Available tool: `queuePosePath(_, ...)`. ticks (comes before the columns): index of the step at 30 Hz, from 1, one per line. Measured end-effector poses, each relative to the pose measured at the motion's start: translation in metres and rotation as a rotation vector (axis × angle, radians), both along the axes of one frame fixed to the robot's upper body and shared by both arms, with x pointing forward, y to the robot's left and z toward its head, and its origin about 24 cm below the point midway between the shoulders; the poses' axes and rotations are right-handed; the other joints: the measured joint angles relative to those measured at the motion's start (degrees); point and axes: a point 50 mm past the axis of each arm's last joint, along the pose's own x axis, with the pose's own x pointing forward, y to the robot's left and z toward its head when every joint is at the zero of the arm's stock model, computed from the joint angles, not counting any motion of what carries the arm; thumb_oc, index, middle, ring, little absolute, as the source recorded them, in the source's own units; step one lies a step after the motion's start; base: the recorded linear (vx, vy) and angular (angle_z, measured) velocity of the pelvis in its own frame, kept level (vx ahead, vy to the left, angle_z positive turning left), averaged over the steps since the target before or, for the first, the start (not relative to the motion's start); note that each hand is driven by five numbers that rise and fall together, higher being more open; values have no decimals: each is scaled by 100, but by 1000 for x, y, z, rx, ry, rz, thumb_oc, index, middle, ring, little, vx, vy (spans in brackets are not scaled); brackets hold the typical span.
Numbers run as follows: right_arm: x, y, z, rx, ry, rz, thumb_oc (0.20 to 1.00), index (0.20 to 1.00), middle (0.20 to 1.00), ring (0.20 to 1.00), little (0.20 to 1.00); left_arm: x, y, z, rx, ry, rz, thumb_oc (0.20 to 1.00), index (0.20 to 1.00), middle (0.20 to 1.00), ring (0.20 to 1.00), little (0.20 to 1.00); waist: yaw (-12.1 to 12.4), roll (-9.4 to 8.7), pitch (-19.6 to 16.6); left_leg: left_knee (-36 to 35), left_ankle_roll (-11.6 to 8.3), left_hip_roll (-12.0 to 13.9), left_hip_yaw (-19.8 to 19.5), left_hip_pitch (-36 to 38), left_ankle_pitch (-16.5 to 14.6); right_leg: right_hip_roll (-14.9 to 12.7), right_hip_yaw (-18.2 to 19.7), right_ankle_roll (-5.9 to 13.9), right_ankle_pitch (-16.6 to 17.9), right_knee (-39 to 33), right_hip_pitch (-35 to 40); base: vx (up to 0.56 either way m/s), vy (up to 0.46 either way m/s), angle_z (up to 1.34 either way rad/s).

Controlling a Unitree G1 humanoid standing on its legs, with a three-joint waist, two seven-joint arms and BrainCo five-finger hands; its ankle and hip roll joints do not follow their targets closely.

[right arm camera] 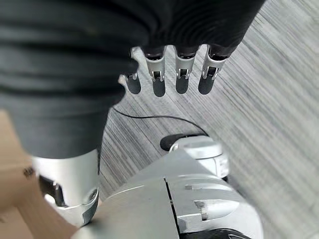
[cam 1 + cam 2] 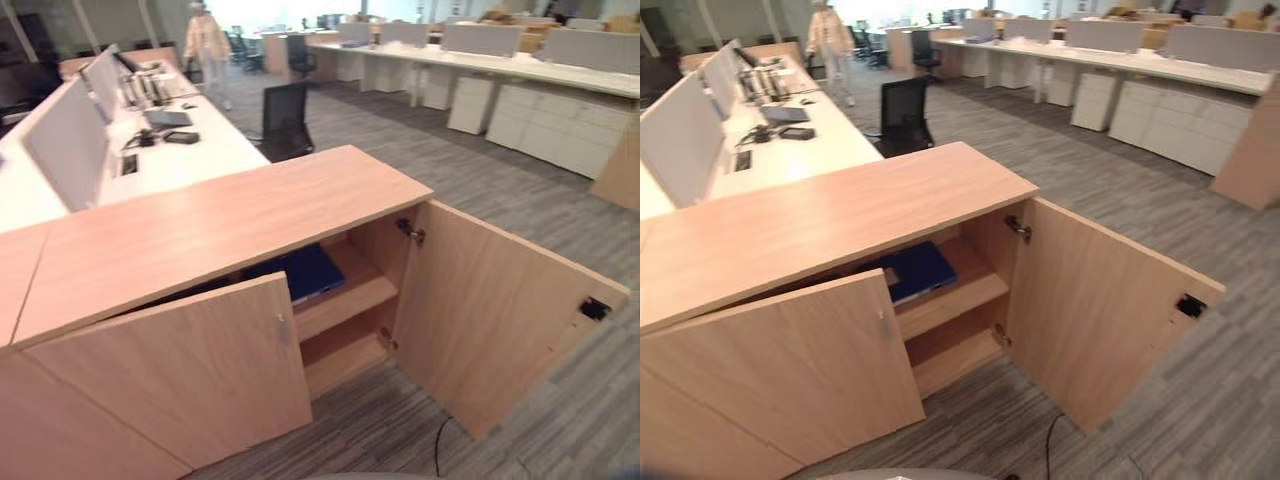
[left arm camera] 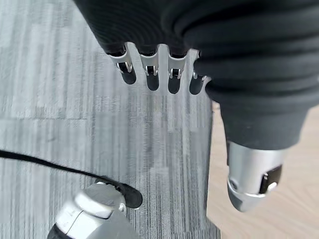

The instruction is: Put the empty folder in the office cabinet

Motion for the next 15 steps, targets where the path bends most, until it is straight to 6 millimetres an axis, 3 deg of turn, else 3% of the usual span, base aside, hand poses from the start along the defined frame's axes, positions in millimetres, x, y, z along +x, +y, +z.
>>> queuePosePath(1, 3, -1, 0, -1, -9, -8, 1000, 1000, 1000, 1000, 1000, 1, 2, 1, 6, -2, -2, 1000, 1000, 1000, 1000, 1000, -8, -22, 16, -35, 23, -16, 59, 9, -25, -99, -137, 110, 68, -39, 14, -82, 57, -71)
queuePosePath(2, 7, -2, 1, -3, -25, -22, 1000, 1000, 1000, 1000, 1000, 3, 5, 2, 15, -14, -7, 1000, 1000, 1000, 1000, 1000, -5, -64, 84, -45, 90, -28, 186, 52, -70, -295, -556, 256, 154, -165, 40, -126, 61, -52)
queuePosePath(3, 9, -3, 1, -5, -31, -20, 1000, 1000, 1000, 1000, 1000, 4, 6, 2, 16, -16, -6, 1000, 1000, 1000, 1000, 1000, -14, -71, 116, -46, 102, -27, 225, 66, -80, -320, -640, 340, 207, -175, 38, -103, 42, -37)
queuePosePath(6, 13, -7, 3, -22, -42, -25, 1000, 1000, 1000, 1000, 1000, 5, 6, 2, 16, -18, -8, 1000, 1000, 1000, 1000, 1000, 5, -68, 327, -45, 109, 20, 299, 144, -82, -460, -1124, 306, 195, 24, 45, -51, 30, -12)
queuePosePath(8, 15, -10, 4, -30, -50, -49, 1000, 1000, 1000, 1000, 1000, 3, 8, 2, 20, -8, -6, 1000, 1000, 1000, 1000, 1000, 13, -72, 433, -46, 152, 85, 302, 189, -55, -487, -1173, 215, 136, 354, -2, 0, 1, 5)
queuePosePath(9, 17, -14, 5, -40, -54, -59, 1000, 1000, 1000, 1000, 1000, 3, 8, 2, 20, -5, -6, 1000, 1000, 1000, 1000, 1000, 13, -27, 494, -46, 154, 139, 295, 230, -49, -502, -1161, 62, 20, 762, -84, 12, -36, 15)
queuePosePath(11, 20, -21, 8, -62, -62, -62, 1000, 1000, 1000, 1000, 1000, -2, 9, 3, 29, 11, -11, 1000, 1000, 1000, 1000, 1000, 65, 31, 498, -44, 119, 397, 337, 205, -26, -481, -1188, 2, -460, 1909, -229, 22, -53, -4)
queuePosePath(12, 28, -20, 8, -60, -86, -61, 1000, 1000, 1000, 1000, 1000, -5, 12, 4, 38, 20, -10, 1000, 1000, 1000, 1000, 1000, 181, 4, 472, -41, -47, 526, 349, 176, -78, -500, -1213, 85, -702, 1834, -38, 54, -127, -31)
queuePosePath(13, 33, -20, 9, -57, -113, -69, 1000, 1000, 1000, 1000, 1000, -6, 14, 5, 42, 31, -11, 1000, 1000, 1000, 1000, 1000, 140, -179, 467, 11, -232, 610, 362, 179, -48, -274, -1269, -232, -737, 1038, 330, 89, -242, -34)
queuePosePath(15, 39, -23, 12, -70, -156, -104, 1000, 1000, 1000, 1000, 1000, 0, 10, 3, 35, 17, -28, 1000, 1000, 1000, 1000, 1000, 146, -151, 401, 90, -556, 931, 516, 173, -110, 118, -1143, -284, -679, 578, 445, 59, -213, -55)
